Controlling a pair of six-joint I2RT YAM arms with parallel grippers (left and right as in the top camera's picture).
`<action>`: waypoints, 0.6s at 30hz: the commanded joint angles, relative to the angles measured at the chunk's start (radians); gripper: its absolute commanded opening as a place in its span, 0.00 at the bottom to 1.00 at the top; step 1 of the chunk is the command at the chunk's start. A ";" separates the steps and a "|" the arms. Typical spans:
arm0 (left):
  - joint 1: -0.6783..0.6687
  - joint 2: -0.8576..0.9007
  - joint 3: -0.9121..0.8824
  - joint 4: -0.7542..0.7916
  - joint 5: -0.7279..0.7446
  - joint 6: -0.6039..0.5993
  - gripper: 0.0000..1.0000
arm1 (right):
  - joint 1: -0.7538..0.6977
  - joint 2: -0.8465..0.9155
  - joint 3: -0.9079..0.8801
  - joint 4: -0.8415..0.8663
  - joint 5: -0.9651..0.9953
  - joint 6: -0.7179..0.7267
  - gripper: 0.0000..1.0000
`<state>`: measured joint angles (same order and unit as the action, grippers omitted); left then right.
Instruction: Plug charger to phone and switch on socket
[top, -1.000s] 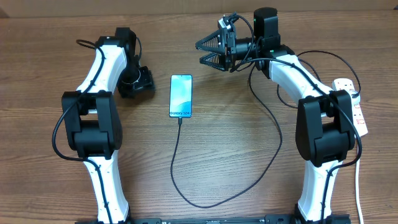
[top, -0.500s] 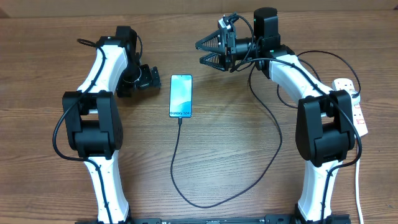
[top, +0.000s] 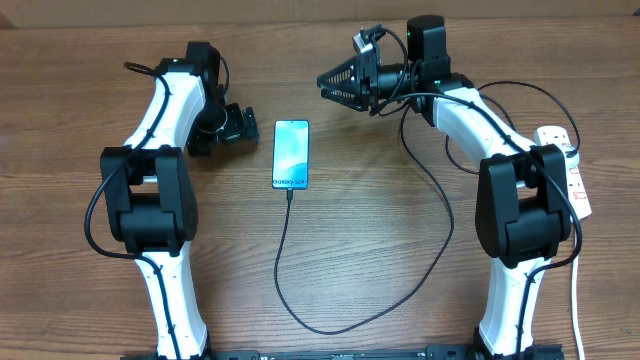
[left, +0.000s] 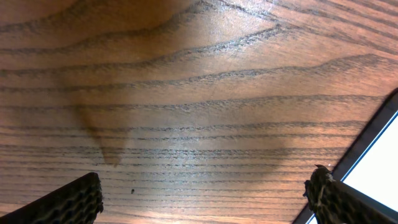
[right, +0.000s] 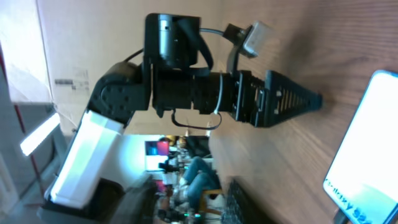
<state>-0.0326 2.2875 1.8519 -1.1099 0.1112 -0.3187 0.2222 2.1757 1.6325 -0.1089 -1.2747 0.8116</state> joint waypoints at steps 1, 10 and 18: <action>-0.005 -0.002 0.000 0.001 -0.004 0.000 1.00 | -0.011 -0.037 0.016 -0.072 0.027 -0.029 0.04; -0.005 -0.002 0.000 0.001 -0.004 0.000 1.00 | -0.027 -0.235 0.016 -0.651 0.654 -0.307 0.04; -0.005 -0.002 0.000 0.001 -0.004 0.000 1.00 | -0.038 -0.566 0.019 -0.966 1.397 -0.512 0.04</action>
<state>-0.0326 2.2875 1.8519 -1.1095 0.1112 -0.3187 0.1967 1.7123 1.6352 -1.0401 -0.3046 0.4065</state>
